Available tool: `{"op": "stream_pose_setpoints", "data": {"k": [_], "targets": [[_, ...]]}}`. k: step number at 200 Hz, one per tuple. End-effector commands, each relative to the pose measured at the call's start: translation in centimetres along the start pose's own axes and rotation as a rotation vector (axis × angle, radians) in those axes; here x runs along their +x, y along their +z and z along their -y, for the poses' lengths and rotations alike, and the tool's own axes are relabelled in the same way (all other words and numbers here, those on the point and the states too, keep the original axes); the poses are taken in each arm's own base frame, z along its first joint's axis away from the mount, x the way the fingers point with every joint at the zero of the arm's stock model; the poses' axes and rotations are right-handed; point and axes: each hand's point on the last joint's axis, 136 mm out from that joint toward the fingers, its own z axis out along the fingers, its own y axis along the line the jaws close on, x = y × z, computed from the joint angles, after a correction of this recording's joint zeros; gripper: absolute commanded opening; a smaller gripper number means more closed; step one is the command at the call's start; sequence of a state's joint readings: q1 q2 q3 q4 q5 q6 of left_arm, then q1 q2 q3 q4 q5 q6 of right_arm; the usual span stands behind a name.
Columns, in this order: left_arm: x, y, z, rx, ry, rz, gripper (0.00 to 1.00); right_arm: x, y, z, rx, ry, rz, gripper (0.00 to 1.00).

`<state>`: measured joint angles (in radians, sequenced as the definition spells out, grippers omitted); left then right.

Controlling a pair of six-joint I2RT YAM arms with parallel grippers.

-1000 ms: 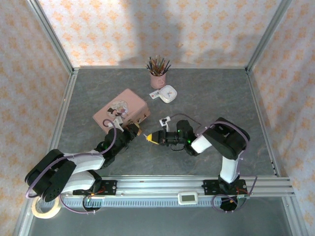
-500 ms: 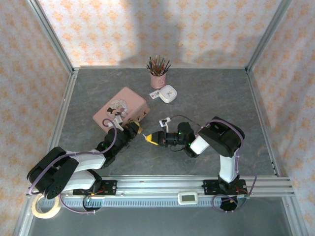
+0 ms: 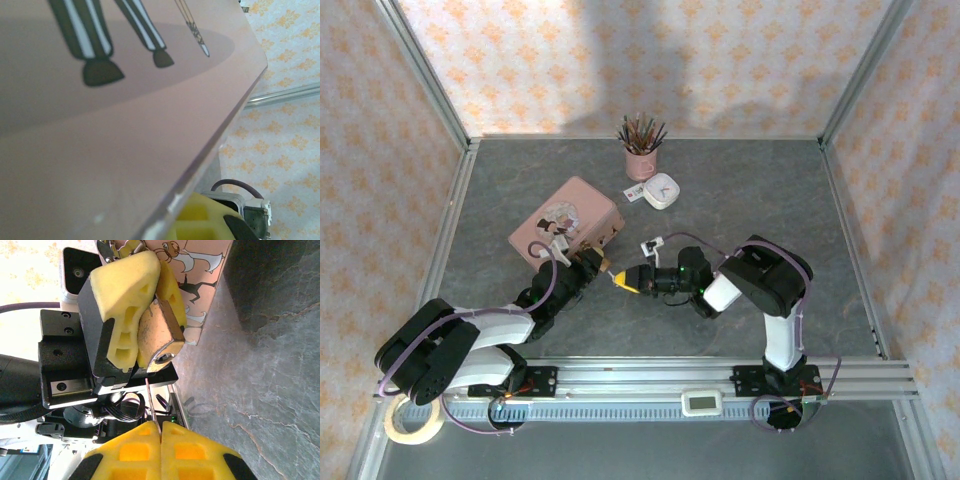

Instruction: Unlock a padlock with a key

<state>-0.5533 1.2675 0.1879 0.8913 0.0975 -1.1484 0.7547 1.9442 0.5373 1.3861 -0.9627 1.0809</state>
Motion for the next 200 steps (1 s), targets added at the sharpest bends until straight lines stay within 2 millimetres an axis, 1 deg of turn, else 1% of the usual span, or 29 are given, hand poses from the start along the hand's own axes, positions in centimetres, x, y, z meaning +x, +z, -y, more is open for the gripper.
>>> {"op": "stream_pose_setpoints", "data": {"k": [1, 73, 112, 139, 169, 200], "targets": [[-1.0, -0.5, 3.6, 0.146, -0.04, 0.021, 0.0, -0.3, 0.4, -1.2, -0.049, -0.054, -0.005, 0.0], [-1.1, -0.6, 4.1, 0.164, -0.05, 0.019, 0.0, -0.4, 0.5, -0.9, -0.042, -0.047, 0.0, 0.0], [-1.0, -0.8, 4.0, 0.164, -0.051, 0.015, 0.0, -1.1, 0.2, -0.7, -0.031, -0.042, 0.037, 0.0], [-1.1, -0.9, 4.0, 0.162, -0.05, 0.017, 0.0, -1.3, 0.3, -1.2, -0.051, -0.049, 0.042, 0.0], [-1.1, -0.9, 3.8, 0.156, -0.049, 0.02, 0.0, -1.3, 0.2, -2.2, -0.081, -0.058, 0.038, 0.0], [-1.1, -0.8, 3.5, 0.146, -0.049, 0.024, 0.0, -0.8, -0.2, -2.2, -0.071, -0.058, 0.03, 0.0]]}}
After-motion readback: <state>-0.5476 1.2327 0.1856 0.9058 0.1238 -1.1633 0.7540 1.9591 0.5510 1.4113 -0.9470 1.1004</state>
